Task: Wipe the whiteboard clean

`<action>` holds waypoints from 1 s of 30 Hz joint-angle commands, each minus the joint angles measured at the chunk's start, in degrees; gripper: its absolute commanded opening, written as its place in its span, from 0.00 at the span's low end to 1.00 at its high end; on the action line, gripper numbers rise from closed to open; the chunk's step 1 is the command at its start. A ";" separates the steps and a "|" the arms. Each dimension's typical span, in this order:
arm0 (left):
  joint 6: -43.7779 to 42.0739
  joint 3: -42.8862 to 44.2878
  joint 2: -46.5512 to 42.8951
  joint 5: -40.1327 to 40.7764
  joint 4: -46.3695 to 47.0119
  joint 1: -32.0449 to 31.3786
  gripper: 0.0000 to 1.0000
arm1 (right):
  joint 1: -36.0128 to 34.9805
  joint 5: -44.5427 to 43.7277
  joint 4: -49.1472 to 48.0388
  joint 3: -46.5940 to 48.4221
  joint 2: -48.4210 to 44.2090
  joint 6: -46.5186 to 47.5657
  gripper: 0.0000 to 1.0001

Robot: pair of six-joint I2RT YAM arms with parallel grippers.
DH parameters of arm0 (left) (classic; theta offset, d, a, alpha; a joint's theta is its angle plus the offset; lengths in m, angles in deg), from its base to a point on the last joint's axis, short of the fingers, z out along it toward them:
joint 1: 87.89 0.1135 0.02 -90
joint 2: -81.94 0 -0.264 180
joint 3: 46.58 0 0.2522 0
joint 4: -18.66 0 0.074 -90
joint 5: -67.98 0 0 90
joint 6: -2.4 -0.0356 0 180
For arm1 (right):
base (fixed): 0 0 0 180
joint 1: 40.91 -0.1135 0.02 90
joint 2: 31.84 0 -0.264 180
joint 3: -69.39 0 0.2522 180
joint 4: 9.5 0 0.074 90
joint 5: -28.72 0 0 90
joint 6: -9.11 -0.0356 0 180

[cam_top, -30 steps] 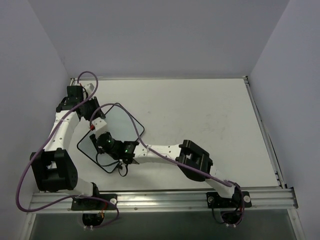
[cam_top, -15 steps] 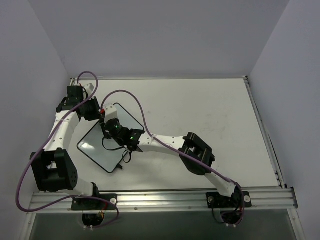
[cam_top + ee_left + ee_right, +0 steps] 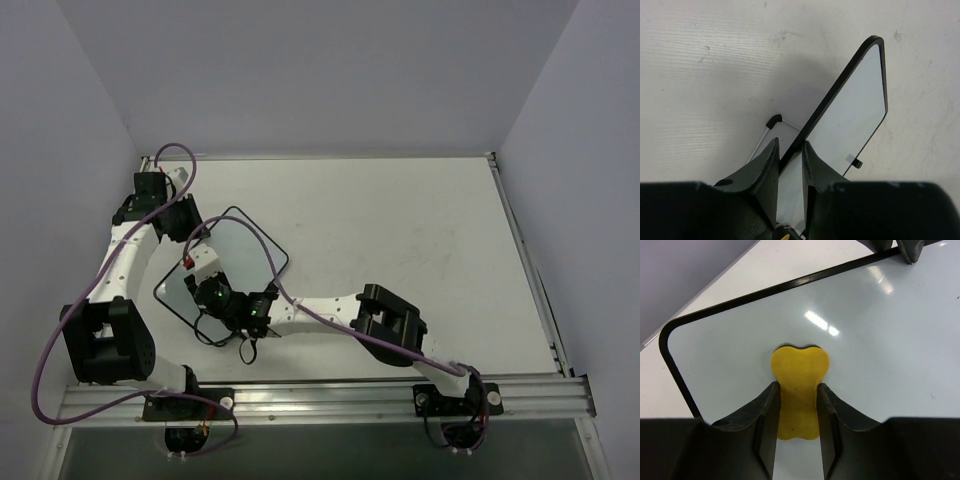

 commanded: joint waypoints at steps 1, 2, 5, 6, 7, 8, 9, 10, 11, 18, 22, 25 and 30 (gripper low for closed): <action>2.74 -0.65 -0.75 -3.36 -6.03 -1.62 0.02 | 1.79 3.47 4.43 -4.01 0.52 -1.13 0.00; 2.65 -0.56 -0.75 -3.45 -6.03 -1.62 0.02 | 2.58 3.74 4.17 -4.71 0.17 -2.18 0.00; 2.65 -0.47 -0.57 -3.36 -6.12 -1.62 0.02 | 5.56 3.48 3.81 -7.26 -0.89 -3.50 0.00; 2.65 -0.47 -0.57 -3.45 -6.03 -1.62 0.02 | 6.36 3.39 3.81 -8.40 -1.32 -3.77 0.00; 2.65 -0.47 -0.57 -3.45 -6.03 -1.71 0.02 | 8.19 3.74 3.81 -9.02 -1.50 -4.12 0.00; 2.65 -0.47 -0.57 -3.45 -6.03 -1.62 0.02 | 8.99 3.92 3.64 -9.64 -1.68 -4.56 0.00; 2.65 -0.47 -0.57 -3.45 -6.03 -1.62 0.02 | 9.78 4.09 3.03 -11.12 -2.12 -4.82 0.00; 2.65 -0.47 -0.57 -3.36 -6.03 -1.62 0.02 | 11.10 4.10 2.76 -11.92 -2.29 -4.91 0.00; 2.65 -0.47 -0.57 -3.36 -6.12 -1.71 0.02 | 11.72 4.27 2.50 -12.54 -2.47 -5.09 0.00; 2.65 -0.39 -0.40 -3.36 -6.12 -1.62 0.02 | 16.20 5.24 -0.75 -19.04 -3.79 -6.85 0.00; 2.65 -0.39 -0.31 -3.36 -6.03 -1.62 0.02 | 17.26 5.50 -2.07 -21.68 -4.14 -7.73 0.00; 2.74 -0.39 -0.31 -3.36 -6.12 -1.71 0.02 | 16.65 5.59 -2.69 -22.21 -4.32 -7.90 0.00; 2.65 -0.47 -0.39 -3.36 -6.03 -1.62 0.02 | 11.91 1.03 -1.20 -19.85 -4.23 -6.32 0.00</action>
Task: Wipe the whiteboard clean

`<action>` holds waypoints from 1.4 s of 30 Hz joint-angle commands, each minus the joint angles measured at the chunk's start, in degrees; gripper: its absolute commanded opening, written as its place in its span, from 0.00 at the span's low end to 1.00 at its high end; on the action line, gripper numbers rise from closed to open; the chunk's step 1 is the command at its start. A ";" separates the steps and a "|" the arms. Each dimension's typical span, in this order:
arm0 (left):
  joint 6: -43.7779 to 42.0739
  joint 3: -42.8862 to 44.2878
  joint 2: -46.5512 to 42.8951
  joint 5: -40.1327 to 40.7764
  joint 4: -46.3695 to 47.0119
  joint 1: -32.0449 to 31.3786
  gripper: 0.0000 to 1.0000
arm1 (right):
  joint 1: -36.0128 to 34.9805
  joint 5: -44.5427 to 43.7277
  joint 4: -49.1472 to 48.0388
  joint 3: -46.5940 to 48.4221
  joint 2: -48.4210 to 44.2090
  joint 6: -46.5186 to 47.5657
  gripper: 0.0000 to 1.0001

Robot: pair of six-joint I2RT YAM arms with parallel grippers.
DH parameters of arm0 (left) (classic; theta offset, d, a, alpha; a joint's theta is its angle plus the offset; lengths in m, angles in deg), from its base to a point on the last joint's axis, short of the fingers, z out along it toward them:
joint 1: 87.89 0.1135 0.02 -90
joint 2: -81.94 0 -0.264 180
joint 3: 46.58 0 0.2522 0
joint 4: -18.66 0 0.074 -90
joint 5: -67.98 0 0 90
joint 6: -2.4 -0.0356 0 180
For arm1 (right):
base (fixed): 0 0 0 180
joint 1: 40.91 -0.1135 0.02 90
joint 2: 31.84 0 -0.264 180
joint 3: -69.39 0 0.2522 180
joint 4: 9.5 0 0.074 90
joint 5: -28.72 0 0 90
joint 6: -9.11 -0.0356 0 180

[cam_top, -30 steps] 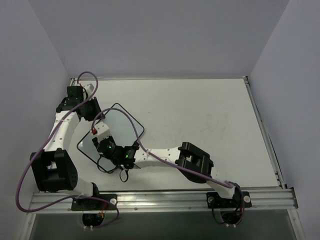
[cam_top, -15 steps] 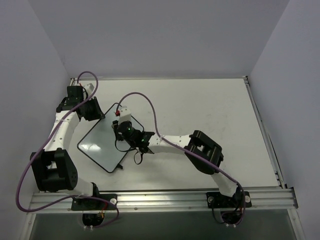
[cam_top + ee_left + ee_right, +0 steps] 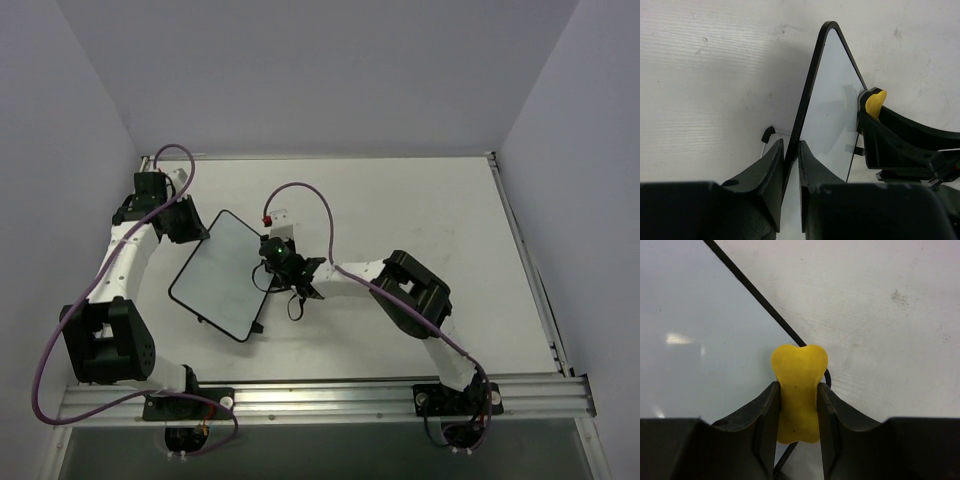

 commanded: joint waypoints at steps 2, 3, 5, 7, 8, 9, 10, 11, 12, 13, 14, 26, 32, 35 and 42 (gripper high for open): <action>1.30 -0.47 -0.33 -3.43 -5.02 -1.62 0.02 | -7.78 -1.32 5.58 2.04 1.96 0.56 0.00; 1.30 -0.56 -0.33 -3.43 -5.02 -1.71 0.02 | -8.39 -1.41 5.76 2.31 1.78 0.65 0.00; 1.30 -0.56 -0.42 -3.43 -5.02 -1.71 0.02 | -9.80 -1.24 6.20 3.27 1.61 0.83 0.00; 1.38 -0.65 -0.50 -3.52 -4.94 -1.71 0.02 | -11.55 -0.89 6.37 4.15 1.17 1.27 0.00; 1.47 -0.65 -0.50 -3.43 -4.94 -1.79 0.02 | -12.17 -0.71 6.64 4.50 1.08 1.36 0.00; 1.47 -0.65 -0.50 -3.43 -5.02 -1.79 0.02 | -12.79 -0.36 6.64 4.77 0.90 1.62 0.00; 1.56 -0.65 -0.59 -3.52 -5.02 -1.79 0.02 | -13.23 0.16 6.73 5.29 0.73 1.71 0.00; 1.56 -0.65 -0.59 -3.43 -5.02 -1.97 0.02 | -14.28 0.69 6.81 5.56 0.64 1.71 0.00; 1.65 -0.74 -0.85 -3.34 -4.94 -2.06 0.02 | -14.90 1.74 6.90 5.74 0.29 1.62 0.00; 1.82 -0.82 -0.86 -3.25 -5.02 -2.15 0.02 | -15.51 2.01 6.99 6.00 0.20 1.53 0.00; 1.91 -0.83 -1.03 -3.08 -5.02 -2.41 0.02 | -17.00 2.19 7.34 6.18 0.02 1.62 0.00; 2.88 -1.97 -3.14 -1.85 -6.08 -2.85 0.02 | -22.90 2.01 9.71 7.76 -1.21 1.53 0.00; 3.58 -3.11 -5.51 -1.32 -6.78 -2.85 0.09 | -22.99 1.58 9.80 7.23 -2.08 1.27 0.00; 3.84 -3.02 -6.66 -1.32 -7.22 -2.76 0.11 | -22.90 1.31 9.80 6.62 -2.61 1.01 0.00; 4.37 -3.20 -8.15 0.17 -8.45 -2.85 0.19 | -22.90 0.43 9.89 5.83 -3.76 1.01 0.00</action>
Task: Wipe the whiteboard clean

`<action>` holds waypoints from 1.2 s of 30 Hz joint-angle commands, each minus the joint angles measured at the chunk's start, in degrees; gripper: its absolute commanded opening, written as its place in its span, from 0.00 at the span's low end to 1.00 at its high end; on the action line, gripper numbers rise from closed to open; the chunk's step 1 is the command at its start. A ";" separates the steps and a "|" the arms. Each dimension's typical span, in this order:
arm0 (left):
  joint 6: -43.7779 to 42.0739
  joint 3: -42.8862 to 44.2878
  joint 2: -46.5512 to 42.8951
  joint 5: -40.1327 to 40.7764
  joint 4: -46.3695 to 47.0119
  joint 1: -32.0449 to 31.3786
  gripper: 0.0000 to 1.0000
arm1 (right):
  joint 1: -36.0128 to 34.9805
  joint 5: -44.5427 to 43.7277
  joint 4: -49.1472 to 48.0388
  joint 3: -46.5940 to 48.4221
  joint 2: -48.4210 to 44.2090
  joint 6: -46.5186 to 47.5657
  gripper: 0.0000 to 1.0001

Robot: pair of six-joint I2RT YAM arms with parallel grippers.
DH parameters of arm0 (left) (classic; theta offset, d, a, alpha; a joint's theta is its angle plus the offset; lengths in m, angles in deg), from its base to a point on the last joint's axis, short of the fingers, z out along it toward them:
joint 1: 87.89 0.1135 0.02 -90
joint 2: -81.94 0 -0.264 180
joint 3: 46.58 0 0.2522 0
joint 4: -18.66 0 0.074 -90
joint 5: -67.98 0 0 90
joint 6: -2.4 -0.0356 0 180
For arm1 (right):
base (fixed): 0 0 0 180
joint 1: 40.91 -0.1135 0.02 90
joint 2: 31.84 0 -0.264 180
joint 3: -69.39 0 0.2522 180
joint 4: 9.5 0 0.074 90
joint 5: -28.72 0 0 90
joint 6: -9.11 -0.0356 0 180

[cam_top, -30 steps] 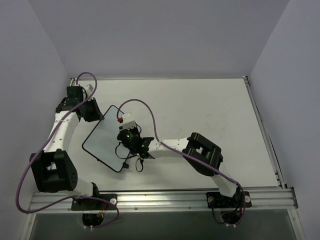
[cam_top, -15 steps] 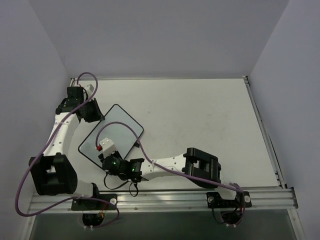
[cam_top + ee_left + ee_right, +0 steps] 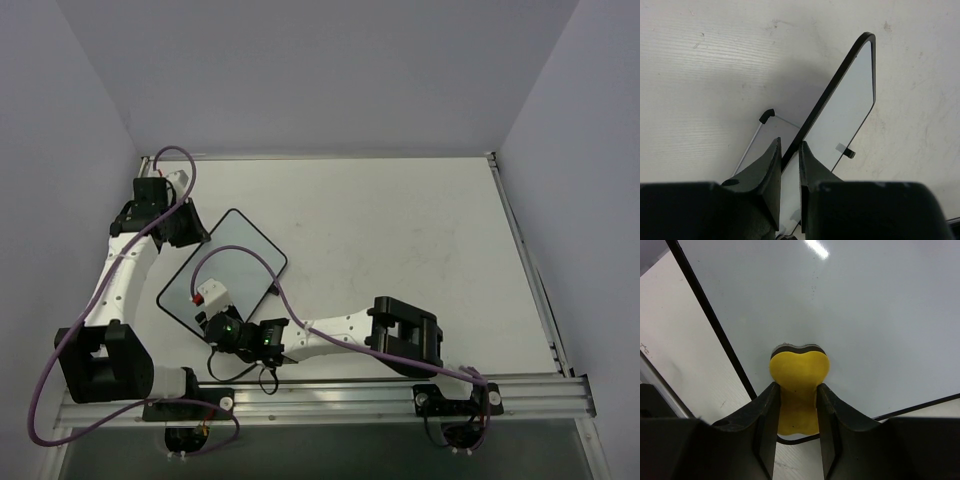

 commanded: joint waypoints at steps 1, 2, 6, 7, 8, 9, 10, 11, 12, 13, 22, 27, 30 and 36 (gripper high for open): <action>4.37 -1.03 -2.18 -1.05 -7.32 -1.19 0.22 | 0.73 -0.49 1.63 -0.82 -2.38 -0.41 0.00; 4.37 -1.38 -2.36 -0.87 -7.32 -1.19 0.24 | 0.73 -0.57 1.63 -1.08 -2.64 -0.42 0.00; 4.46 -1.39 -3.24 -0.08 -7.84 -1.19 0.30 | 0.73 -0.84 1.54 -1.52 -3.52 -0.42 0.00; 4.55 -1.39 -3.33 0.18 -7.84 -1.19 0.34 | 0.73 -1.01 1.63 -1.52 -3.61 -0.33 0.00; 4.46 -1.39 -3.50 0.18 -7.84 -1.19 0.37 | 0.73 -1.01 1.72 -1.52 -3.79 -0.33 0.00; 4.55 -1.39 -3.59 0.09 -7.93 -1.19 0.38 | 0.73 -1.10 1.80 -1.43 -3.87 -0.33 0.00; 4.64 -1.39 -3.50 0.18 -8.02 -1.10 0.40 | 0.73 -1.28 1.98 -1.43 -3.96 -0.24 0.00; 4.55 -1.39 -3.50 0.27 -8.02 -1.19 0.42 | 0.73 -1.37 2.07 -1.35 -4.05 -0.24 0.00; 4.55 -1.30 -3.59 0.27 -8.11 -1.19 0.43 | 0.73 -1.45 2.07 -1.35 -4.14 -0.15 0.00; 4.72 -1.21 -3.77 0.36 -8.28 -1.19 0.47 | 0.73 -1.54 2.16 -1.35 -4.40 -0.06 0.00; 4.90 0.55 -4.21 0.62 -8.90 -1.19 0.63 | 1.34 -2.16 2.95 -0.73 -5.72 0.81 0.00; 5.60 2.21 -3.77 0.53 -8.90 -1.19 0.67 | 2.31 -2.24 3.56 -0.12 -6.60 1.08 0.00; 5.95 3.97 -3.24 0.62 -9.07 -1.19 0.71 | 3.01 -2.24 4.09 0.59 -7.13 1.43 0.00; 6.04 6.52 -2.27 0.62 -9.42 -1.19 0.77 | 4.50 -1.72 4.88 1.64 -7.83 1.78 0.00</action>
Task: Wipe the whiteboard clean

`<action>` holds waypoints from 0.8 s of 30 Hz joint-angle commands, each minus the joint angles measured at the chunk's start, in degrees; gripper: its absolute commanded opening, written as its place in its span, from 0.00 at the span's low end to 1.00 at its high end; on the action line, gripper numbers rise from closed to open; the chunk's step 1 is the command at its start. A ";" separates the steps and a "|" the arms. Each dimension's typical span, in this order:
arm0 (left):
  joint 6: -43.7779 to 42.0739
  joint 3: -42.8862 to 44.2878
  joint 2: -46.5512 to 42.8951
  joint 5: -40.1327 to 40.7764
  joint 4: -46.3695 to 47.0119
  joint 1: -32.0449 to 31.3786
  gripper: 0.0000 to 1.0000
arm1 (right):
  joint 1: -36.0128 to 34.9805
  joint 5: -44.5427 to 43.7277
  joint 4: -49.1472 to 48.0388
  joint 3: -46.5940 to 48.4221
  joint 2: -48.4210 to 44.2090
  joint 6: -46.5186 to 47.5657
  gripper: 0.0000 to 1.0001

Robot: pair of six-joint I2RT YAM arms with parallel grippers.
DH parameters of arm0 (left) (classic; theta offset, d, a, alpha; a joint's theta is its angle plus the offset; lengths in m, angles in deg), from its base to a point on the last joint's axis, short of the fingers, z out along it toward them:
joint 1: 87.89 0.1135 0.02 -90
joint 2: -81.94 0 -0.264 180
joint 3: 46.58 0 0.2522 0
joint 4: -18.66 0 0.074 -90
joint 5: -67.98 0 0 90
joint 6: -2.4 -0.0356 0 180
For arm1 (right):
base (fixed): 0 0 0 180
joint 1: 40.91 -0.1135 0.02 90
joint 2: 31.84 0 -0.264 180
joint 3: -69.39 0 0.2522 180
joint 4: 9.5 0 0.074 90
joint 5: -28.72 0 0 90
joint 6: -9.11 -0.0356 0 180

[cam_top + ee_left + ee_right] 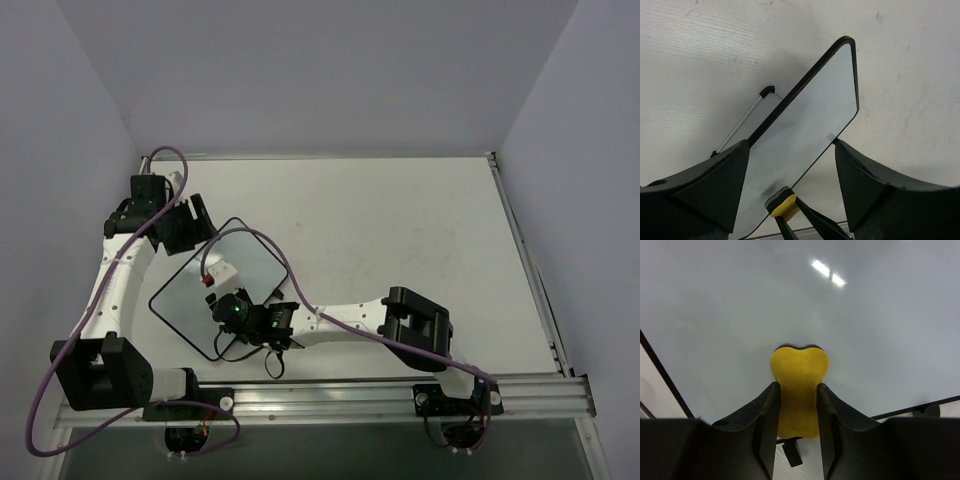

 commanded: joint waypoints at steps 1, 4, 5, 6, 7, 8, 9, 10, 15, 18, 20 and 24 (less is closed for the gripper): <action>0.75 3.40 0.09 -0.65 -1.05 -0.44 0.78 | 1.34 -1.61 1.21 2.76 -4.24 0.78 0.00; 0.67 4.27 0.35 -0.03 -1.23 -0.44 0.80 | 2.13 -1.43 1.30 3.02 -4.86 0.86 0.00; 0.67 4.45 0.61 0.14 -1.40 -0.44 0.80 | 2.30 -1.35 1.39 3.02 -5.04 0.86 0.00; 0.75 4.80 0.70 0.49 -1.49 -0.44 0.80 | 2.57 -1.34 1.39 3.11 -5.12 0.86 0.00; 0.75 5.41 0.79 0.76 -1.49 -0.44 0.80 | 2.74 -1.43 1.73 3.20 -5.30 0.86 0.00; 0.75 5.86 1.05 1.11 -1.75 -0.44 0.80 | 3.09 -1.43 1.74 3.20 -5.48 0.95 0.00; 0.75 6.29 1.14 2.24 -2.02 -0.44 0.80 | 3.44 -1.43 1.82 3.11 -5.74 0.95 0.00; 0.75 7.43 1.32 2.78 -2.20 -0.44 0.81 | 3.71 -1.43 2.00 2.85 -6.35 0.87 0.00; 0.32 12.18 2.63 4.27 -3.86 0.26 0.82 | 7.48 -1.26 2.61 0.74 -10.30 0.34 0.00; 0.31 15.34 3.78 4.36 -4.48 0.78 0.83 | 11.60 -0.38 3.32 -1.80 -13.20 -0.89 0.00; 0.49 16.49 4.74 3.75 -4.48 0.87 0.83 | 13.90 -1.08 4.37 -3.21 -16.36 -1.51 0.00; 1.02 18.77 6.24 2.70 -3.87 0.87 0.82 | 20.75 -2.57 9.28 -7.33 -21.11 -3.87 0.01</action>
